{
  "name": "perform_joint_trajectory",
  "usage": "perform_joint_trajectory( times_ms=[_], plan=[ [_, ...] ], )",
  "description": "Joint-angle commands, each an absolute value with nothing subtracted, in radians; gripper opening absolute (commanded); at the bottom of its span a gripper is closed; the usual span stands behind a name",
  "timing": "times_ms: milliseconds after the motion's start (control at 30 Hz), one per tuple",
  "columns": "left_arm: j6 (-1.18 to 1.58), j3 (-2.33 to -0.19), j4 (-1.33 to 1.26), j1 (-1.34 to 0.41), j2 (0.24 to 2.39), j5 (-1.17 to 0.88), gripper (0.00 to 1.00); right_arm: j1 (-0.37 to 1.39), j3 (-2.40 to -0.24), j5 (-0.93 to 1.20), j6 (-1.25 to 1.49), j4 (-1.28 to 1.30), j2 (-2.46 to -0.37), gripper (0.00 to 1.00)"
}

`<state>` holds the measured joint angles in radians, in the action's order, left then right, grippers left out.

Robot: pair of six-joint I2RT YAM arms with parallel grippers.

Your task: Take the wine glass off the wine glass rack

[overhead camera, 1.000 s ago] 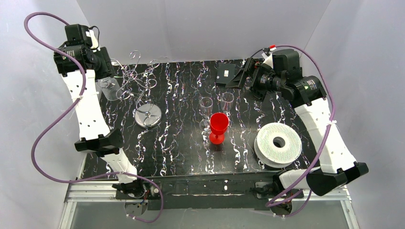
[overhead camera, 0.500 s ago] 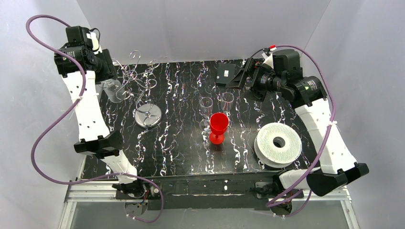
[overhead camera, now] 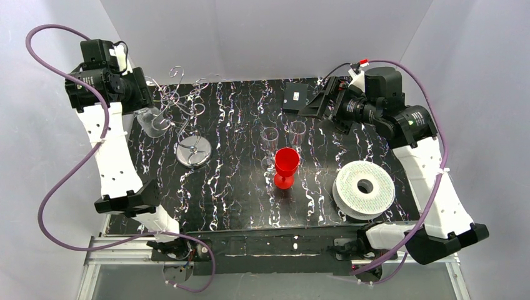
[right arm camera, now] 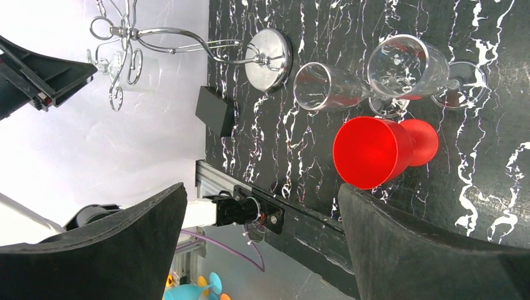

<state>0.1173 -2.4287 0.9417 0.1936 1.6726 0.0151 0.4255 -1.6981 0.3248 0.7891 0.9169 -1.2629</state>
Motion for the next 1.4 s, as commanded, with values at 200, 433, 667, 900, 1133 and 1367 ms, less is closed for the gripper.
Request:
perform_joint_trajectory(
  times_ms=[200,433,667,900,1133,1367],
  plan=[
    [0.118,-2.365,0.990,0.188,1.566,-0.024,0.17,0.420,-1.678,0.358,0.814,0.891,-1.211,0.98],
    [0.092,-2.296,1.003,0.162,1.492,0.025,0.16,0.420,-1.678,0.373,0.813,0.895,-1.201,0.98],
    [0.071,-2.253,1.019,0.141,1.438,0.081,0.16,0.420,-1.681,0.395,0.820,0.900,-1.198,0.98],
    [0.057,-2.192,1.033,0.128,1.364,0.126,0.15,0.419,-1.694,0.450,0.810,0.905,-1.209,0.98],
    [0.049,-2.139,1.075,0.089,1.275,0.126,0.15,0.420,-1.659,0.593,0.786,0.795,-1.202,0.98],
    [0.073,-2.131,1.182,0.070,1.212,0.064,0.14,0.458,-1.557,0.734,0.743,0.510,-1.144,0.98]
  ],
)
